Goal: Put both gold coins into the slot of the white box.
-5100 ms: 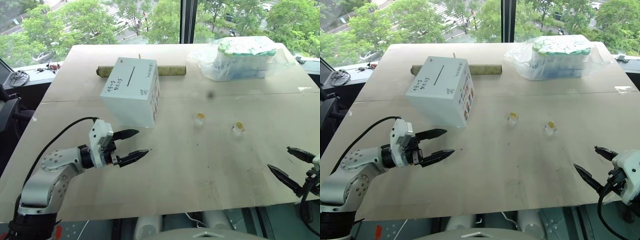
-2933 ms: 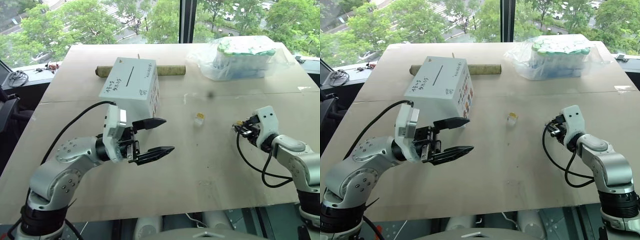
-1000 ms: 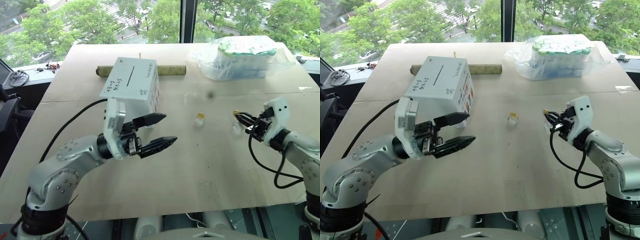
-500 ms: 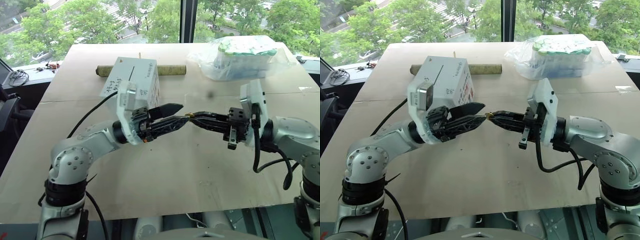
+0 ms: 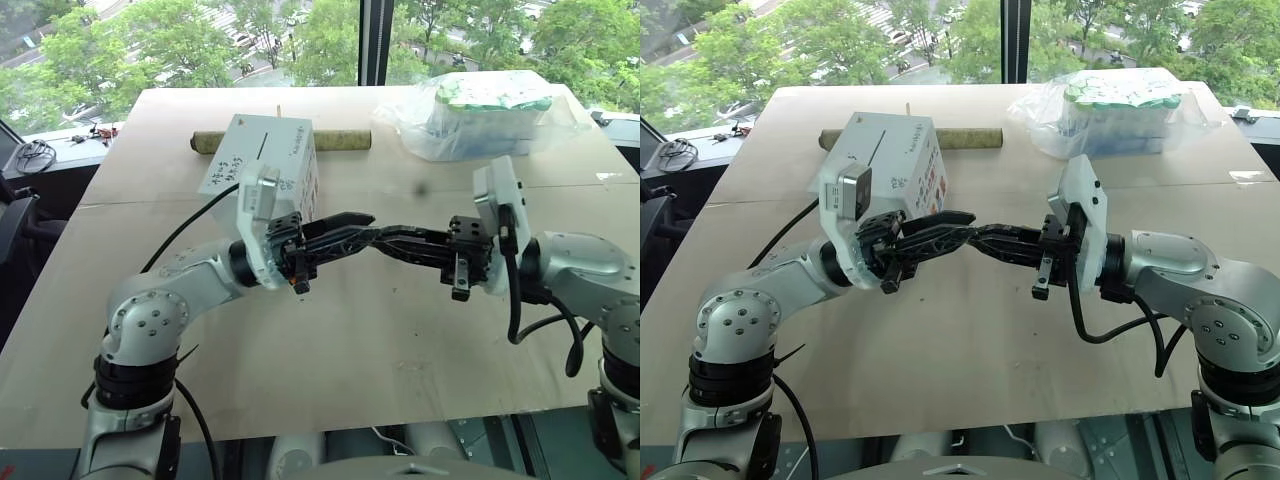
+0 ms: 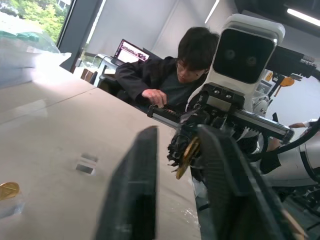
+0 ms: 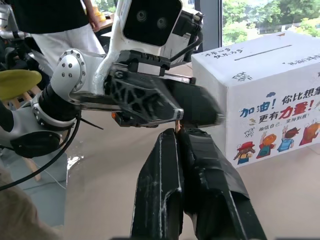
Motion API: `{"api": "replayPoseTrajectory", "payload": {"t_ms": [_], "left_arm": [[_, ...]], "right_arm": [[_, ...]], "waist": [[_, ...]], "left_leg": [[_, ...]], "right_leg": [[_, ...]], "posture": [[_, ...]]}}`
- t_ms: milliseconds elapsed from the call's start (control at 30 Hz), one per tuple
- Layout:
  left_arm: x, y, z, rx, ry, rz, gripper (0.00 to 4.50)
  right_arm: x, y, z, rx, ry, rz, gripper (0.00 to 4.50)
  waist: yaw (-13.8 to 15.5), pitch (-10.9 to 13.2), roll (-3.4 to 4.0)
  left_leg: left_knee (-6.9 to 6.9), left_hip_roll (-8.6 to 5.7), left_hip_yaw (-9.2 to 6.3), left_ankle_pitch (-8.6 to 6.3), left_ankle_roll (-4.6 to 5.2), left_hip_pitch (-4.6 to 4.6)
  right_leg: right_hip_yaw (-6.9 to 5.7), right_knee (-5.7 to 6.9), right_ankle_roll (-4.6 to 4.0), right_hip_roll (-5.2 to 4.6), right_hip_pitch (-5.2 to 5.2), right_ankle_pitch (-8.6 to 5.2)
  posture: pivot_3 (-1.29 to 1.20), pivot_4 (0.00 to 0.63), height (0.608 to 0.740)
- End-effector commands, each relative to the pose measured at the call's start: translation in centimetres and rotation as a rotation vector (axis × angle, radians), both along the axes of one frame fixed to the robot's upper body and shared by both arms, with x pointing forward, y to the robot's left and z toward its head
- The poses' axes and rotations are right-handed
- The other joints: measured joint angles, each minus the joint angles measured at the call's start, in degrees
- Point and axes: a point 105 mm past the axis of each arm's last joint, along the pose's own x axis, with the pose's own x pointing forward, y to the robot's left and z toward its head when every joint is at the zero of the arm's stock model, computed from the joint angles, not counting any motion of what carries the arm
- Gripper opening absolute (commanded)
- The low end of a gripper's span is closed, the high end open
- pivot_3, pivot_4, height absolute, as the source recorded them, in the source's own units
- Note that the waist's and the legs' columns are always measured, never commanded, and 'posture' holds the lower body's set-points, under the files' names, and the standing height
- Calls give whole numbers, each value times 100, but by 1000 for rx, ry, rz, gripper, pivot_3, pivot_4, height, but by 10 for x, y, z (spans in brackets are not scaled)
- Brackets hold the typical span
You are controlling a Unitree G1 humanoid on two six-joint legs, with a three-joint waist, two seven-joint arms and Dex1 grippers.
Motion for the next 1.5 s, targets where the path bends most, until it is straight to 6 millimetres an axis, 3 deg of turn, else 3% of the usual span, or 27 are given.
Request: {"api": "replayPoseTrajectory", "payload": {"t_ms": [33, 533, 667, 1167, 1267, 1333, 1500], "left_arm": [[-7, -1, 5, -10, -28, -22, 103], [-6, 3, 1, -8, -25, -20, 103], [-9, 6, -1, -3, -15, -49, 1631], [-11, 5, -4, -8, -17, -83, 1631], [-11, 4, -5, -11, -19, -89, 857], [-11, 3, -4, -12, -20, -92, 58], [-12, 3, -5, -19, -18, -99, 58]], "right_arm": [[-5, 0, 10, 27, -43, 21, 0], [-3, -2, 12, 36, -21, 19, 0], [-4, -3, 13, 33, -17, 28, 0], [-12, -1, 14, 29, 2, 78, 0], [-13, -1, 13, 29, 6, 80, 0], [-14, -2, 12, 29, 8, 80, 0], [-14, -2, 10, 25, 11, 76, 0]], "waist": [[-1, 0, 0], [-3, 0, 0], [-2, 1, 0], [0, 2, 0], [0, 2, -1], [1, 2, -1], [0, 4, -1]], "left_leg": [[0, 0, 0, 0, 0, 0], [-1, 0, 0, 0, 0, 0], [-1, 0, 1, 0, 0, 0], [-2, 1, 1, 0, 1, 0], [-2, 1, 0, 0, 1, -1], [-2, 1, 0, 0, 1, -1], [-3, 1, 1, -1, 1, -1]], "right_leg": [[0, 0, 0, 0, 0, 0], [0, -1, 0, 0, 0, 0], [0, -2, 0, 0, -1, 0], [0, -3, 0, 0, -1, 0], [0, -3, 0, 0, -1, 0], [0, -3, 0, 0, -1, 0], [0, -4, 0, 0, -1, 0]], "posture": [[0, 150, 740], [0, 150, 740], [0, 150, 740], [0, 150, 740], [0, 150, 740], [0, 150, 740], [0, 150, 740]]}}
